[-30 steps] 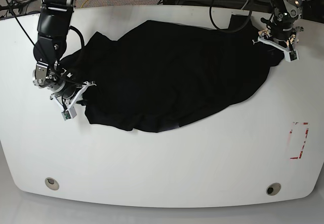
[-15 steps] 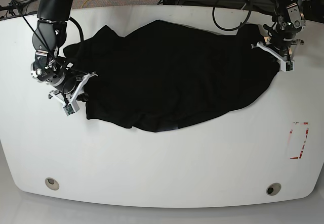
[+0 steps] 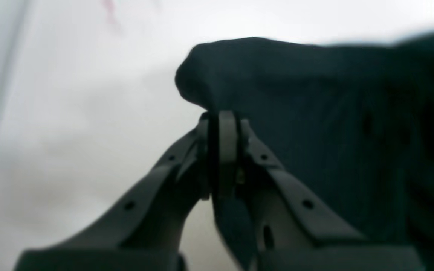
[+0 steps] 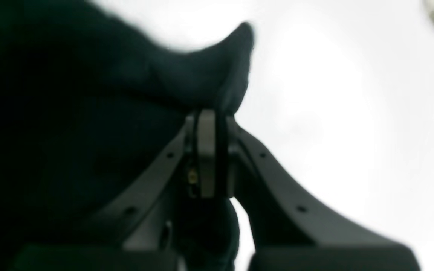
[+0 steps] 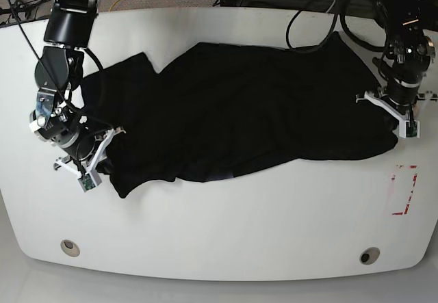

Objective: Fold the T-shirt properly
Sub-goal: 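Lift the shirt with both grippers, shake it, and lay it back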

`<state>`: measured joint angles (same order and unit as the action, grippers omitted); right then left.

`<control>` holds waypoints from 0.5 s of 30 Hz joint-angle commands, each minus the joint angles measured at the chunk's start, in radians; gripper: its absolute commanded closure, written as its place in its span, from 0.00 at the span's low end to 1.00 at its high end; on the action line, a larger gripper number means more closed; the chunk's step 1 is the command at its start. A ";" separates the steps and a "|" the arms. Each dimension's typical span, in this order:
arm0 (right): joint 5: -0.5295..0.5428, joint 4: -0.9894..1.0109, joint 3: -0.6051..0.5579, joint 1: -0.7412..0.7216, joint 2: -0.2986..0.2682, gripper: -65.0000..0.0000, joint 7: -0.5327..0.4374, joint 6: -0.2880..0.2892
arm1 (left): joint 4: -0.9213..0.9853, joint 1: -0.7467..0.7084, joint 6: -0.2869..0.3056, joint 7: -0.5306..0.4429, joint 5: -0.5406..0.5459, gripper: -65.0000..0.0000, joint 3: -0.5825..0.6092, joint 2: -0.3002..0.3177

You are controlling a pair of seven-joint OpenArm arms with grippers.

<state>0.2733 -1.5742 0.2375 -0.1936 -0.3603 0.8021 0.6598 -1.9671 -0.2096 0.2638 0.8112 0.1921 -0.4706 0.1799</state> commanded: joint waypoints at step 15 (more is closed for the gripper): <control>0.014 0.014 -0.002 -0.378 -0.078 1.00 0.067 0.001 | -0.036 0.477 0.001 0.110 0.008 1.00 0.023 0.223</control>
<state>0.2848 -1.5410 0.2279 -0.4950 -0.4110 0.8791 0.6666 -1.9850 0.1993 0.2699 0.9428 0.2016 -0.4606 0.3702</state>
